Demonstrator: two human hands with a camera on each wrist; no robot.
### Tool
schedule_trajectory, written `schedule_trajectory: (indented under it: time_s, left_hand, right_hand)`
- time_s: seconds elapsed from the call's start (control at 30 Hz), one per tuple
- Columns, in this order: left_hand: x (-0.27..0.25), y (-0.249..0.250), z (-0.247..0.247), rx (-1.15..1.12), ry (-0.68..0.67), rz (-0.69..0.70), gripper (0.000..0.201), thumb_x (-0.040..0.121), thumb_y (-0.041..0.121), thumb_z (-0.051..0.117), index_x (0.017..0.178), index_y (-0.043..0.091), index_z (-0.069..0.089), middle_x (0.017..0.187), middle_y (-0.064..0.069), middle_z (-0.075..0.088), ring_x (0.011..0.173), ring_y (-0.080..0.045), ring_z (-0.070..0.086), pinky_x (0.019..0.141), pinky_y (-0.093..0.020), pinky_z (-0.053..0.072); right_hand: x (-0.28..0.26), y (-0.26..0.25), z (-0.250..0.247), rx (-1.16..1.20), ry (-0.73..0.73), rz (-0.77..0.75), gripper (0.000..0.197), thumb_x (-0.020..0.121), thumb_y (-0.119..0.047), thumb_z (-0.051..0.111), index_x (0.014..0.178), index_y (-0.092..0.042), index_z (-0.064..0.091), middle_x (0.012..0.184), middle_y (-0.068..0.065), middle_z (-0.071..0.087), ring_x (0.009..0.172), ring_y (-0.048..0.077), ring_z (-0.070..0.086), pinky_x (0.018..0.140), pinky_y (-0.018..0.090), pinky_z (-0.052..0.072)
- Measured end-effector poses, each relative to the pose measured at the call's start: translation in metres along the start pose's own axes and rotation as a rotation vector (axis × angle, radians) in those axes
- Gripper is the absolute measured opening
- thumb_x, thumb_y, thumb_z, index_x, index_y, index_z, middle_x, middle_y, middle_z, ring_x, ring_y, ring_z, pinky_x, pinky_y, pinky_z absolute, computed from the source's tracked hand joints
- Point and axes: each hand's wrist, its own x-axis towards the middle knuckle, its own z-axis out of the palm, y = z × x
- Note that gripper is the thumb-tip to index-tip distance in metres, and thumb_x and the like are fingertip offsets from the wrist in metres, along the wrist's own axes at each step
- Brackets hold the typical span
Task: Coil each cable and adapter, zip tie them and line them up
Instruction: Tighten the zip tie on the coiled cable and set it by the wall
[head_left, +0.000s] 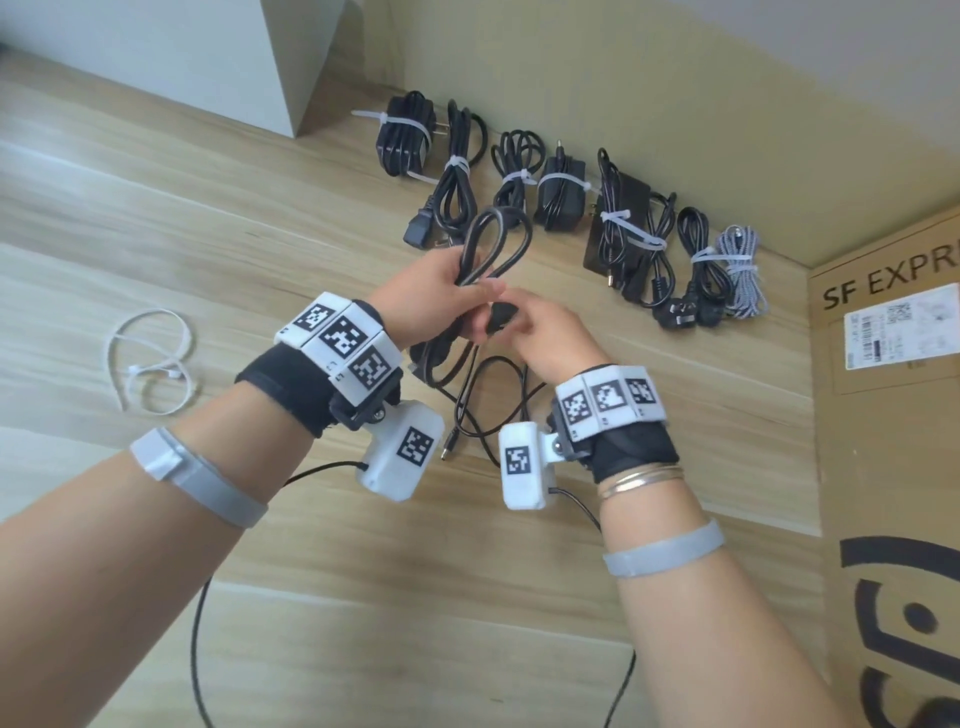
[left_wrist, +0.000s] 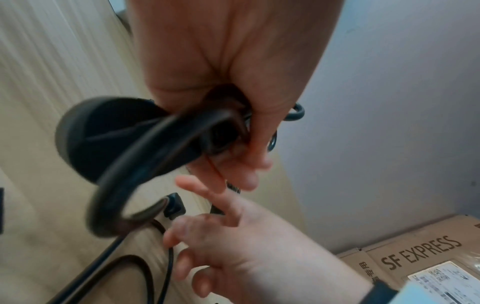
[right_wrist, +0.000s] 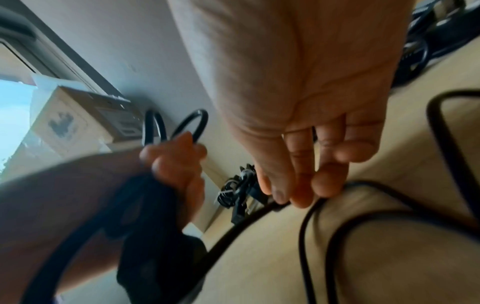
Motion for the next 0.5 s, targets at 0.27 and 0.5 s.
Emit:
schedule_trajectory:
  time_s: [0.27,0.5]
  left_hand:
    - [-0.002,-0.009,-0.012,0.005,0.079,-0.092,0.023,0.093,0.019,0.053,0.073,0.017,0.041,0.057,0.001,0.039,0.044,-0.010,0.038,0.051,-0.026,0.043]
    - [-0.006,-0.018,-0.027,0.275,0.067,-0.168,0.027,0.083,0.030,0.066,0.070,0.010,0.053,0.062,0.000,0.051,0.049,-0.012,0.048,0.052,-0.022,0.046]
  right_hand:
    - [0.025,0.003,0.019,-0.198,0.184,-0.011,0.021,0.079,-0.017,0.069,0.098,-0.028,0.068,0.113,0.005,0.051,0.107,0.027,0.050,0.091,0.026,0.038]
    - [0.019,-0.036,0.004,-0.103,0.179,-0.212,0.025,0.070,-0.024,0.079,0.091,-0.023,0.065,0.103,-0.002,0.057,0.097,0.020,0.053,0.077,0.021,0.038]
